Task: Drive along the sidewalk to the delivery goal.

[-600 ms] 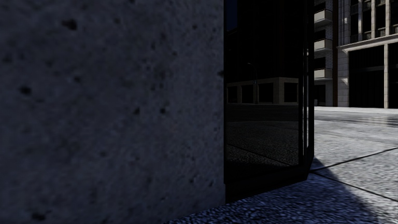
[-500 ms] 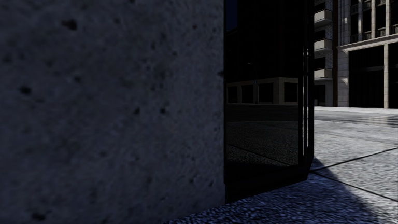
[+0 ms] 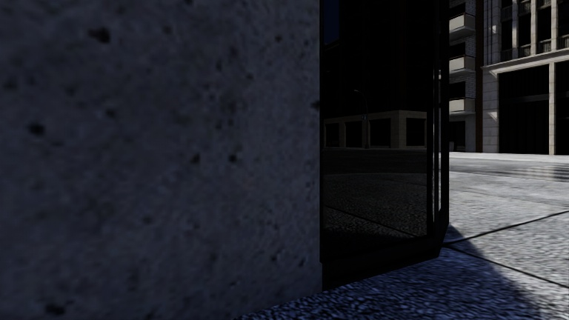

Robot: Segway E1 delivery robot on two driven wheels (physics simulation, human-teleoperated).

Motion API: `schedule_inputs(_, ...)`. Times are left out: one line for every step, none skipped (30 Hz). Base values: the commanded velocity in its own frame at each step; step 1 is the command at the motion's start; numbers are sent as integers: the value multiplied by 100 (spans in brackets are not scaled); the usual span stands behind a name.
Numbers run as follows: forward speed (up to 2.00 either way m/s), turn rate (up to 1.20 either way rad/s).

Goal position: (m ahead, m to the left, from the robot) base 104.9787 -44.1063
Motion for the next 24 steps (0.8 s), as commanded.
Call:
schedule_inputs(0, 0)
schedule_inputs(0, 0)
schedule_inputs(0, 0)
schedule_inputs(0, 0)
schedule_inputs(0, 0)
schedule_inputs(0, 0)
schedule_inputs(0, 0)
schedule_inputs(0, 0)
schedule_inputs(0, 0)
schedule_inputs(0, 0)
schedule_inputs(0, 0)
schedule_inputs(0, 0)
schedule_inputs(0, -1)
schedule_inputs(0, -4)
schedule_inputs(0, -14)
schedule_inputs(0, -19)
schedule_inputs(0, -19)
schedule_inputs(0, -20)
schedule_inputs(0, -21)
schedule_inputs(0, -21)
schedule_inputs(0, -21)
schedule_inputs(5, -21)
schedule_inputs(5, -21)
schedule_inputs(20, -24)
